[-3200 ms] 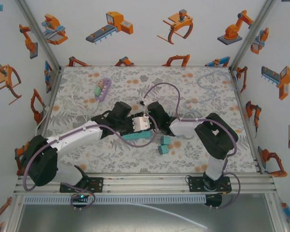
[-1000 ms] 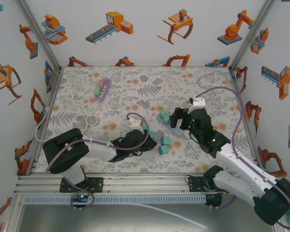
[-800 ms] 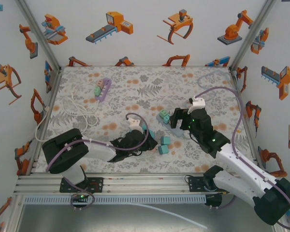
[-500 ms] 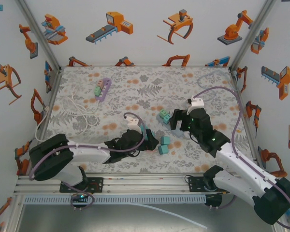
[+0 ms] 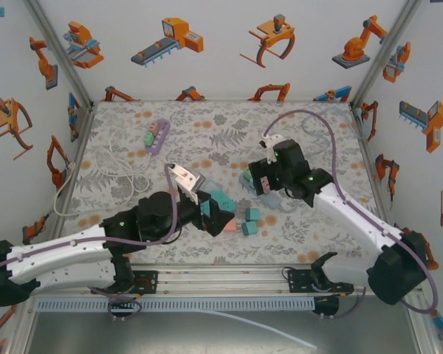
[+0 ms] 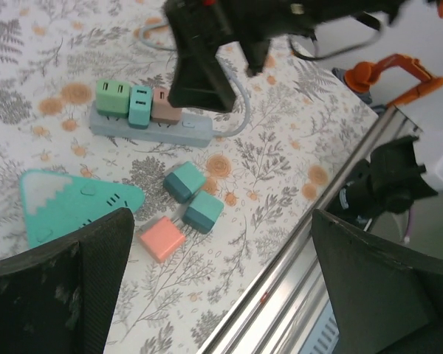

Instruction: Pull the plug off the socket

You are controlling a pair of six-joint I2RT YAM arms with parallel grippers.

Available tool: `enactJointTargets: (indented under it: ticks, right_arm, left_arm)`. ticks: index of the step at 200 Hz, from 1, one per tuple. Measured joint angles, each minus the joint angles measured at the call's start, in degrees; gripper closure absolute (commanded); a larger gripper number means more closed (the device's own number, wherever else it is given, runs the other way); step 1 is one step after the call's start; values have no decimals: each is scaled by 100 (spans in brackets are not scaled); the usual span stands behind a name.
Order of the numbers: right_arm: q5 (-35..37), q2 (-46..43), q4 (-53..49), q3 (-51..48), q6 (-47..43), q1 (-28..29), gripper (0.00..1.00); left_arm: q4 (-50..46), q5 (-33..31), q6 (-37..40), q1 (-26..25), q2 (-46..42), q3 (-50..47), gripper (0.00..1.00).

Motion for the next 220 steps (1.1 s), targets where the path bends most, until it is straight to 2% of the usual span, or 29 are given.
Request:
enactJointTargets:
  ticks: [22,47,85,102,131,165,184,204,220]
  right_arm:
    - [-144,721,-328,437,-498,-129,1]
    - [-275,1471,-529,673,-999,-225,2]
    - [-323,2404,-605,684,-1510,-236,9]
    - [-339,2621,-562,658,-1628,-238,19]
    - [-424,2647,-310,402,-1851,-236,43]
    - [-645,2575,-144,238,-2153,-240,48]
    - [-726,2575,-131,240,-2361,-240,52]
    - [-815,2643,-153,332,-2612,-258,61]
    - [-951,2774,-221,496,-2872,-269,63]
  left_arm:
    - [-673,350,420,-33,-251,203,3]
    - [-1307,428,658,-55,-269,391,3]
    - [-1910,9,776,-46,42,584,3]
    - [-1945,-177,774,39,199,577,3]
    - [-1749,-17,776,581,192,476,3]
    - [-1633,407,780,1335,289,492,3]
    - [-1593,671,778,1626,457,496,3]
    - [-1563,850,776,1902,616,496,3]
    - [-1558,946,774,2109,678,496,3]
